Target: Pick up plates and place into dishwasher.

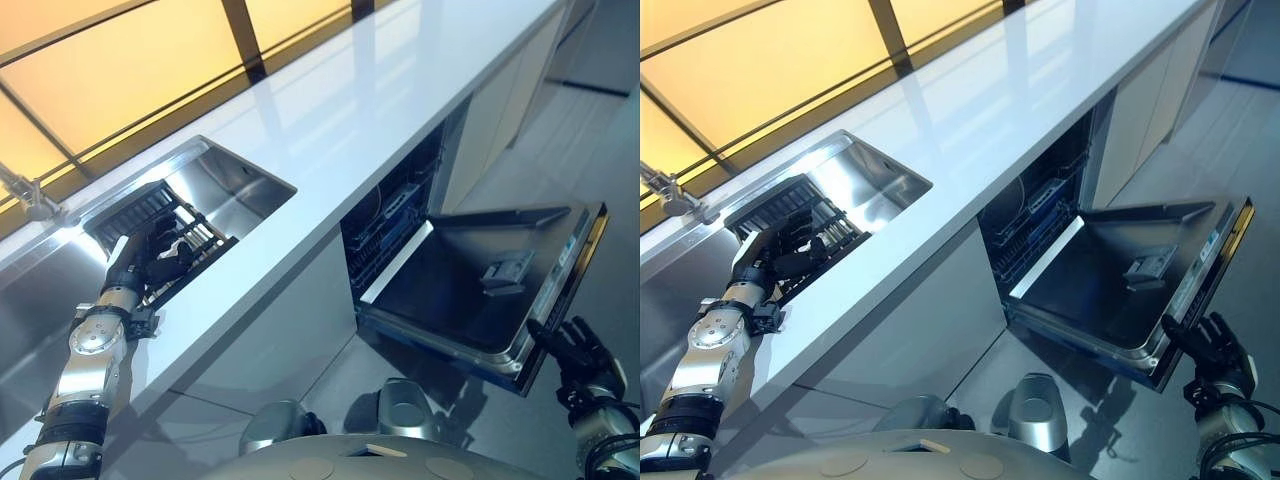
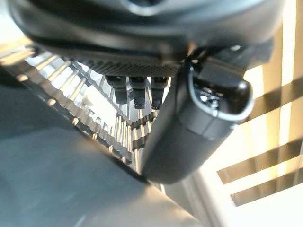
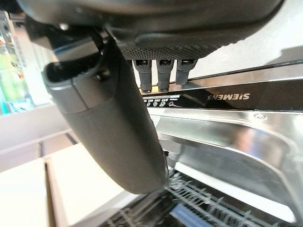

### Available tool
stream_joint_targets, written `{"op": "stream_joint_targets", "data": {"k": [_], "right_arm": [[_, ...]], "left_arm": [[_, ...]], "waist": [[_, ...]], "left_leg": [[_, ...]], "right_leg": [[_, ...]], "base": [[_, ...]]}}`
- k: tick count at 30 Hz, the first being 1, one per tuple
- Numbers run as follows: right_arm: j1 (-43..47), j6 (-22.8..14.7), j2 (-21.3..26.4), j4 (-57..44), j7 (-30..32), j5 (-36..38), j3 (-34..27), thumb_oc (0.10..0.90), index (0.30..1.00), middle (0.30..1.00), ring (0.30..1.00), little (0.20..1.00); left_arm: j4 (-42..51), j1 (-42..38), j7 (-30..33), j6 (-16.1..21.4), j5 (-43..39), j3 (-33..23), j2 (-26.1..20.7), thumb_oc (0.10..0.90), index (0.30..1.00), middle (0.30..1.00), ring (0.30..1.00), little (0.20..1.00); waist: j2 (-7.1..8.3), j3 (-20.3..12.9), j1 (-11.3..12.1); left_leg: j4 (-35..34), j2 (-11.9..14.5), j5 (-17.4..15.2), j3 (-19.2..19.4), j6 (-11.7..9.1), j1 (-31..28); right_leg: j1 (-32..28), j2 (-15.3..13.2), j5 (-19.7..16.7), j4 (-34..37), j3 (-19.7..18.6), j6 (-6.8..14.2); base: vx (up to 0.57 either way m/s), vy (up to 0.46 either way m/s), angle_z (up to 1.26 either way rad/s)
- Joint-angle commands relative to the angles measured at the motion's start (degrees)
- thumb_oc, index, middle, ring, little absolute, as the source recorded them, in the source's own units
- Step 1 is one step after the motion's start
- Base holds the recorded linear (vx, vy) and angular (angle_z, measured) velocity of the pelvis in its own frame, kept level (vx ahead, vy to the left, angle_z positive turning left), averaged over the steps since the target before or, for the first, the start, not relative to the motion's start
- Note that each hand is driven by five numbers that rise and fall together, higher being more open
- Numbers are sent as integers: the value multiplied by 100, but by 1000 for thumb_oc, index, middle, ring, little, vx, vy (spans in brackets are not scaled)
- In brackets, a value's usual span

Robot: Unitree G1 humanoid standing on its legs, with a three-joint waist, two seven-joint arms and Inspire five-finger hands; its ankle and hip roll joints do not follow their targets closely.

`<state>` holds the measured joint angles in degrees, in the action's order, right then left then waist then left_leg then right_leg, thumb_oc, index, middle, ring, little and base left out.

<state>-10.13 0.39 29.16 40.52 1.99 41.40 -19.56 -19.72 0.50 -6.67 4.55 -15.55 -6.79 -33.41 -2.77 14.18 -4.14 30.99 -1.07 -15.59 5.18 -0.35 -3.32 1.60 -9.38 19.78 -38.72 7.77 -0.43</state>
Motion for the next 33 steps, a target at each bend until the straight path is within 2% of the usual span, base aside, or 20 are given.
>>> {"op": "stream_joint_targets", "data": {"k": [1, 2, 4, 5, 6, 7, 9, 12, 17, 19, 22, 26, 29, 31, 33], "right_arm": [[773, 535, -295, 370, 458, 707, 557, 800, 900, 900, 900, 900], [810, 580, -345, 508, 753, 940, 505, 800, 900, 900, 900, 900], [852, 398, -486, 661, 1556, 1480, 375, 800, 900, 900, 900, 900], [855, 359, -502, 670, 1666, 1516, 360, 800, 900, 900, 900, 900], [858, 122, -586, 787, 2233, 1657, 230, 800, 900, 900, 900, 900], [840, -49, -640, 803, 2536, 1729, 173, 800, 900, 900, 900, 900], [802, -230, -754, 832, 2943, 1683, 50, 800, 900, 900, 900, 900], [722, -179, -871, 893, 3235, 1803, -127, 800, 900, 900, 900, 900], [644, 51, -929, 1045, 3022, 2062, -237, 800, 900, 900, 900, 900], [587, 254, -950, 1062, 2667, 2081, -205, 800, 900, 900, 900, 900], [552, 369, -946, 1053, 2272, 1868, -132, 800, 900, 900, 900, 900], [579, 610, -853, 800, 1506, 1521, 113, 800, 900, 900, 900, 900], [661, 448, -772, 686, 980, 1469, 332, 800, 900, 900, 900, 900], [770, 141, -713, 673, 693, 1428, 414, 800, 900, 900, 900, 900], [863, -281, -693, 655, 684, 1378, 481, 800, 900, 900, 900, 900]], "left_arm": [[499, 200, -200, 144, 231, 154, -396, 800, 900, 900, 900, 900], [513, 181, -244, 120, 244, 189, -432, 800, 900, 900, 900, 900], [541, 172, -300, 76, 244, 229, -507, 800, 900, 900, 900, 900], [542, 166, -300, 68, 238, 238, -516, 800, 900, 900, 900, 900], [587, 168, -323, 11, 258, 260, -548, 800, 900, 900, 900, 900], [625, 197, -307, -13, 245, 284, -561, 800, 900, 900, 900, 900], [670, 269, -272, -38, 251, 302, -551, 800, 900, 900, 900, 900], [678, 460, -268, 18, 246, 248, -503, 800, 900, 900, 900, 900], [807, 635, -288, -3, 272, 151, -484, 800, 900, 900, 900, 900], [892, 707, -333, 4, 284, 99, -482, 800, 900, 900, 900, 900], [988, 742, -343, -41, 305, 74, -485, 800, 900, 900, 900, 900], [1260, 749, -349, -237, 322, 3, -537, 800, 900, 900, 900, 900], [1376, 675, -320, -298, 360, -35, -591, 800, 900, 900, 900, 900], [1406, 606, -303, -332, 291, -74, -705, 800, 900, 900, 900, 900], [1375, 545, -302, -333, 216, -84, -798, 800, 900, 900, 900, 900]], "waist": [[35, -249, 418], [51, -254, 462], [69, -240, 520], [71, -241, 526], [71, -231, 559], [61, -227, 568], [29, -217, 578], [-24, -184, 582], [-32, -175, 614], [-28, -161, 632], [-20, -135, 638], [3, -15, 664], [15, 158, 686], [11, 306, 697], [2, 420, 709]], "left_leg": [[143, 80, 280, -178, 97, 406], [132, 63, 279, -207, 123, 377], [134, 27, 285, -260, 170, 355], [136, 24, 286, -264, 174, 357], [123, -5, 298, -297, 217, 353], [110, -24, 319, -310, 231, 357], [56, -75, 364, -343, 269, 352], [13, -173, 425, -360, 326, 340], [117, -229, 404, -333, 347, 414], [175, -249, 396, -311, 350, 475], [186, -269, 399, -312, 359, 498], [280, -280, 409, -323, 367, 649], [367, -239, 434, -318, 381, 871], [421, -190, 480, -292, 381, 1044], [426, -165, 549, -261, 373, 1167]], "right_leg": [[-142, -90, -759, 314, -16, 365], [-161, -75, -780, 322, -1, 382], [-144, -43, -812, 283, -8, 417], [-140, -42, -816, 279, -8, 422], [-115, -29, -844, 254, -7, 443], [-94, -21, -867, 236, -17, 463], [-47, -7, -901, 201, -46, 492], [28, -23, -976, 139, -112, 554], [80, -64, -1026, 123, -126, 588], [104, -76, -1046, 118, -124, 591], [137, -77, -1064, 103, -137, 606], [288, -105, -1095, 28, -152, 630], [549, -103, -1169, -36, -191, 662], [738, -83, -1279, -29, -240, 715], [871, -41, -1389, 14, -305, 773]], "base": [[62, -20, 24], [59, -16, 26], [38, 2, 21], [30, 22, 25], [30, 35, 23], [40, 54, 23], [46, 84, 14], [56, 109, 8], [26, 48, 2], [16, 33, -2], [11, 8, 3], [-23, -6, 3], [-113, -53, 4], [-108, -70, 6], [-56, -75, 7]]}}
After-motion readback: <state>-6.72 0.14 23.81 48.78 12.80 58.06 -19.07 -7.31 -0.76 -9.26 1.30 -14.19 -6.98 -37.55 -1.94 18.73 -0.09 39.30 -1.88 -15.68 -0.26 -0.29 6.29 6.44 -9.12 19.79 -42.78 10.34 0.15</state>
